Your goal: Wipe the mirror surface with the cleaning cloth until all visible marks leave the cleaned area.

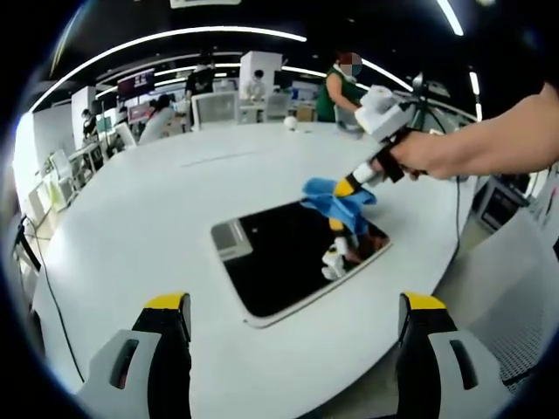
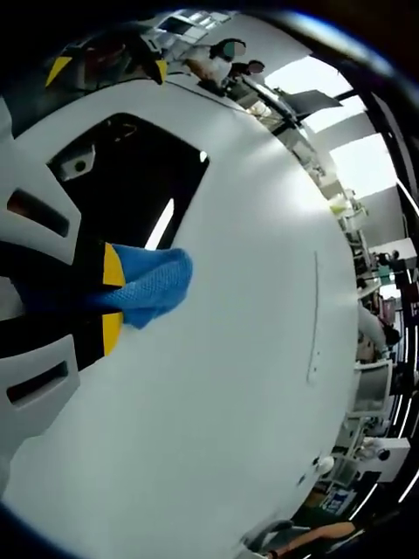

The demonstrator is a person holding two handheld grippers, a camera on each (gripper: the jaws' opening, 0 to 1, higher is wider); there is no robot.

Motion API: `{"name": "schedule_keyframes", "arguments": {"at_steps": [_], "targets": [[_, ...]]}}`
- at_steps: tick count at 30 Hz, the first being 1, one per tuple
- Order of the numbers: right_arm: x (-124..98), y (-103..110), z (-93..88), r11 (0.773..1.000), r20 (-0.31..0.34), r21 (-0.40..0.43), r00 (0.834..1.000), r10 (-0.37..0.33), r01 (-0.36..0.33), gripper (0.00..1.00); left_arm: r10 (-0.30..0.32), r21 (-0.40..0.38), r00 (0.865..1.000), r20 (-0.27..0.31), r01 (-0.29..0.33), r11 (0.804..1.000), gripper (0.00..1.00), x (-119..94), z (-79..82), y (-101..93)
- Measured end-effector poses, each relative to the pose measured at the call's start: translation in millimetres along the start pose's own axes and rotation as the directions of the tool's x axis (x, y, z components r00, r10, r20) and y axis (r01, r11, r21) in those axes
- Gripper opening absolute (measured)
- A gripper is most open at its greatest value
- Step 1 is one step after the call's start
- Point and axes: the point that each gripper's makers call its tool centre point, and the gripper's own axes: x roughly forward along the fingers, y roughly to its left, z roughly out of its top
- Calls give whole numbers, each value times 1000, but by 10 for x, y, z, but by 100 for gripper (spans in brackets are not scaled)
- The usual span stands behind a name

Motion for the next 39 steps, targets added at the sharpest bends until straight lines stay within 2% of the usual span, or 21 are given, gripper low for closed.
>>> {"name": "schedule_keyframes", "arguments": {"at_steps": [6,13,39], "targets": [[27,60,38,1000,2,-27,1000,2,-2,3,-2,0,1000,-2,2,1000,99,2,-3,-4],[127,283,123,998,-6,-54,1000,27,-27,3,0,-3,1000,0,0,1000,99,-2,5,-3],[338,834,321,992,-17,-103,997,70,-71,3,-14,-4,1000,-6,14,1000,99,29,-22,-13]]}}
